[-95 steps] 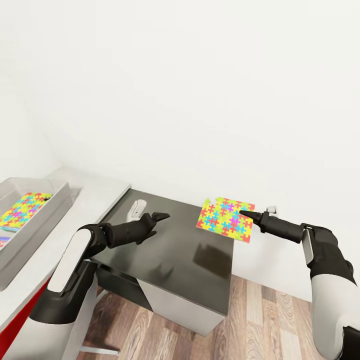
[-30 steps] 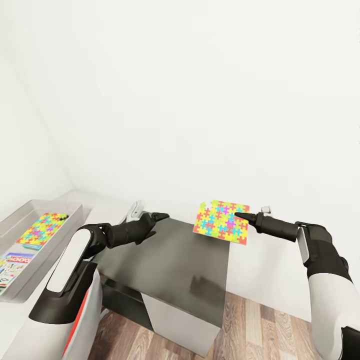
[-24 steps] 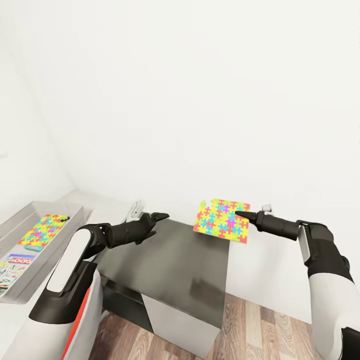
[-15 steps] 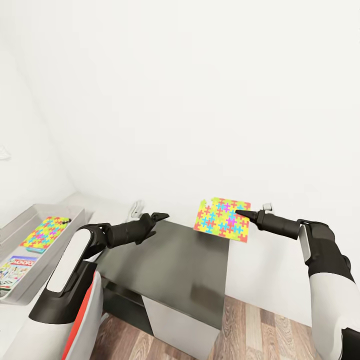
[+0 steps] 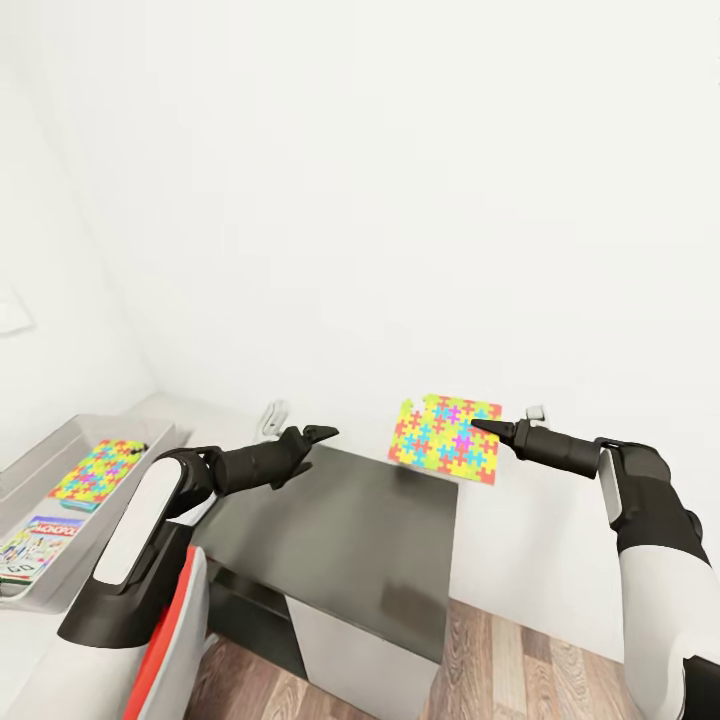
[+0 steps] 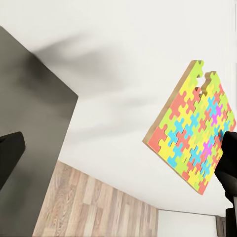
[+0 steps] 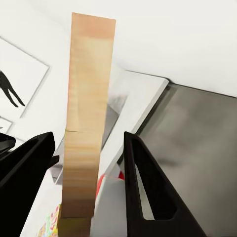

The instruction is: Put all the toys in the child's room - the three board games (two on the bed and one on the table), the two jigsaw puzzles on the table, and the tennis ball on the table - inside the toy box on the table in the child's room.

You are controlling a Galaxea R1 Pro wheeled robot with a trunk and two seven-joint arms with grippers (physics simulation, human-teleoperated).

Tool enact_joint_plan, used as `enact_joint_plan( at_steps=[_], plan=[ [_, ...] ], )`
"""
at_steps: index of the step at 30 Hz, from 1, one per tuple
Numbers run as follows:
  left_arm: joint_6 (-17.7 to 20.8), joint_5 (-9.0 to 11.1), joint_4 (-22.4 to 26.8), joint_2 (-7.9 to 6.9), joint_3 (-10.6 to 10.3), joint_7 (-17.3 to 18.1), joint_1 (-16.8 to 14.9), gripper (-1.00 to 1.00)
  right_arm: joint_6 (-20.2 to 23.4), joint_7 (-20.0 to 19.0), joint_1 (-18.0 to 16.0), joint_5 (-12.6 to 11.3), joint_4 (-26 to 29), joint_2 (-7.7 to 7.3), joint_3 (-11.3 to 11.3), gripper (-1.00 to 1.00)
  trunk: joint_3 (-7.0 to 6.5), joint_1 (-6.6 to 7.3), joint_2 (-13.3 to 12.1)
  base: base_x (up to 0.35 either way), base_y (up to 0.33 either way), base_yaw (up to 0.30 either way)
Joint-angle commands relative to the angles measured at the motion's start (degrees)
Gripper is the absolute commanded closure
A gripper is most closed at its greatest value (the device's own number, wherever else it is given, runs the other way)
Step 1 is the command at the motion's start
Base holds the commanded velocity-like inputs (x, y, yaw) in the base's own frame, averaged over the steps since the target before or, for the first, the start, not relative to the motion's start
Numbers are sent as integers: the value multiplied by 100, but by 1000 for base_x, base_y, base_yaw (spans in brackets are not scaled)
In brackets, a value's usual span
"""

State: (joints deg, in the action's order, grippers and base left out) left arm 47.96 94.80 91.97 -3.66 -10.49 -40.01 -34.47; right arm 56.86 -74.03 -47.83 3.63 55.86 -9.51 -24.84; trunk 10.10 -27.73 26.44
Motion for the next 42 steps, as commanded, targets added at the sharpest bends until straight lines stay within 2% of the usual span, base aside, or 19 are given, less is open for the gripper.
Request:
enact_joint_plan(
  at_steps=[1, 9, 25, 36, 42],
  plan=[
    [-6, 56, 5, -3, -5, -60, -5, -100, 44, -42, -7, 41, 2, 2, -12, 100, -17, 19, -31, 0, 0, 61],
    [-6, 56, 5, -3, -6, -60, -5, -100, 44, -42, -7, 41, 3, 2, -12, 100, -235, 195, -352, 0, 0, 62],
    [-6, 55, 6, -5, 2, -52, -4, -100, 44, -42, -7, 36, 18, 2, -20, 100, -320, 195, -352, 0, 0, 23],
    [-14, 55, 11, -3, 11, -35, 9, -100, 44, -36, -7, 62, 21, 2, -9, 100, -379, 195, -352, 0, 0, 170],
    [-15, 56, 10, -3, 11, -34, 10, -100, 44, -36, -7, 159, 21, 2, -5, 100, -419, 195, -352, 0, 0, 197]
  ],
)
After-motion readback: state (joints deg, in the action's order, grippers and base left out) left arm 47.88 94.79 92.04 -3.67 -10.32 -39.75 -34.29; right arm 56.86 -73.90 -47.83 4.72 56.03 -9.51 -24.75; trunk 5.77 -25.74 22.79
